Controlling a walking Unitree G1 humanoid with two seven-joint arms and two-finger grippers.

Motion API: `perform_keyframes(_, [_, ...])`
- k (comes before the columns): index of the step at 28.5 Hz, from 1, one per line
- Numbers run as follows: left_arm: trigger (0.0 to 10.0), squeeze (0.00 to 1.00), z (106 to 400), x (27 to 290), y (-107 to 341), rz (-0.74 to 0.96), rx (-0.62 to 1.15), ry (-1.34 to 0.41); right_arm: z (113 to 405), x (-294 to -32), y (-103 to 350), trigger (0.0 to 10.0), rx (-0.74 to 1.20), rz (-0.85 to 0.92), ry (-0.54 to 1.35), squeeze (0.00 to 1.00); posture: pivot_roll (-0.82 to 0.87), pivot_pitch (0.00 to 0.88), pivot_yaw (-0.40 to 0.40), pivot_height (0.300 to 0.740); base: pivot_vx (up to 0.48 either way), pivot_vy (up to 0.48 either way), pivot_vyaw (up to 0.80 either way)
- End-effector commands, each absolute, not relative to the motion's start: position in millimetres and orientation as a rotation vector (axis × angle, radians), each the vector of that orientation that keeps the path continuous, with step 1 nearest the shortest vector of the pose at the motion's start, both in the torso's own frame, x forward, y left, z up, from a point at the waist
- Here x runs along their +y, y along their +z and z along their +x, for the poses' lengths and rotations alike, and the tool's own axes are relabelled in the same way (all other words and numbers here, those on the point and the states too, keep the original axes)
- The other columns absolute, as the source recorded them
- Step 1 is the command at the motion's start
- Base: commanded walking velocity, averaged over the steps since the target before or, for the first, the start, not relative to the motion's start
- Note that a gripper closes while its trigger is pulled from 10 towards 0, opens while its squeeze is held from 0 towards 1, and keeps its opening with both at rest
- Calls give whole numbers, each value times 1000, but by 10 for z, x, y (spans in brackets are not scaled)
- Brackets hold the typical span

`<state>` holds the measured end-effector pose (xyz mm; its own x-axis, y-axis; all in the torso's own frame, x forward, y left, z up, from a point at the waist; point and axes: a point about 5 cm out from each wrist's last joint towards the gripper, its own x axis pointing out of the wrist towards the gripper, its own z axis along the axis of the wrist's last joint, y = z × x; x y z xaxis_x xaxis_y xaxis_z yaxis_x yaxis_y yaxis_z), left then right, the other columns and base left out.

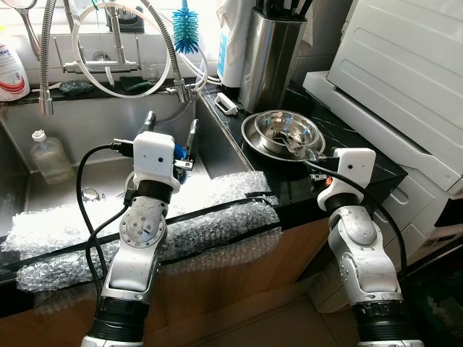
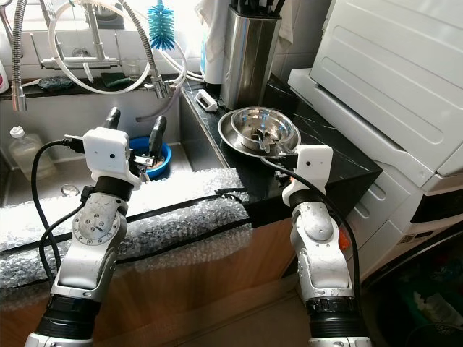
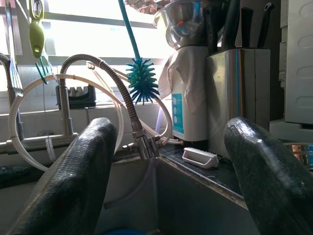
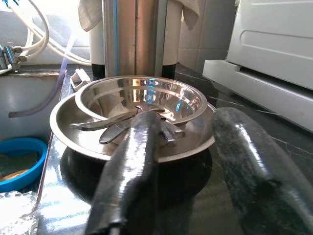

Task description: Kitchen organization

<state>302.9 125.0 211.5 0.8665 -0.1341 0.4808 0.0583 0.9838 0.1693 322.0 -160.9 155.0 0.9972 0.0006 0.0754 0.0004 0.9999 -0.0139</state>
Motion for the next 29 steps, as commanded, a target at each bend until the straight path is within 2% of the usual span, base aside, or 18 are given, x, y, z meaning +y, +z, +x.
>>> perform_keyframes(1, [10000,0,3046,1187,2142,161,-523,-124,3253,-1606,1572,4745,-76,-24,-2,0,3,0,-117,740,0,0,0])
perform_keyframes(2, [10000,0,3046,1186,2142,161,-523,-124,3253,-1605,1573,4745,-77,-23,-2,0,3,0,-117,740,0,0,0])
perform_keyframes(3, [10000,0,3047,1186,2144,161,-523,-124,3255,-1602,1575,3765,-78,-21,-1,0,3,0,-117,740,0,0,0])
perform_keyframes(4, [10000,0,3047,1186,2145,160,-524,-124,3256,-1599,1577,3294,-79,-22,0,0,3,0,-117,740,0,0,0])
perform_keyframes(5, [10000,0,3049,1185,2148,160,-525,-124,3259,-1594,1585,824,-84,-19,2,0,4,0,-117,740,0,0,0])
perform_keyframes(6, [10000,0,3049,1186,2147,160,-525,-124,3260,-1591,1586,0,-84,-19,3,0,2,0,-115,740,0,0,0])
perform_keyframes(21, [10000,0,3059,1187,2150,163,-526,-122,3272,-1584,1604,0,-91,-19,4,0,5,0,-116,740,0,0,0])
perform_keyframes(29, [10000,0,3065,1185,2165,162,-533,-120,3278,-1586,1720,0,-162,-4,-3,0,4,0,-116,740,0,0,0])
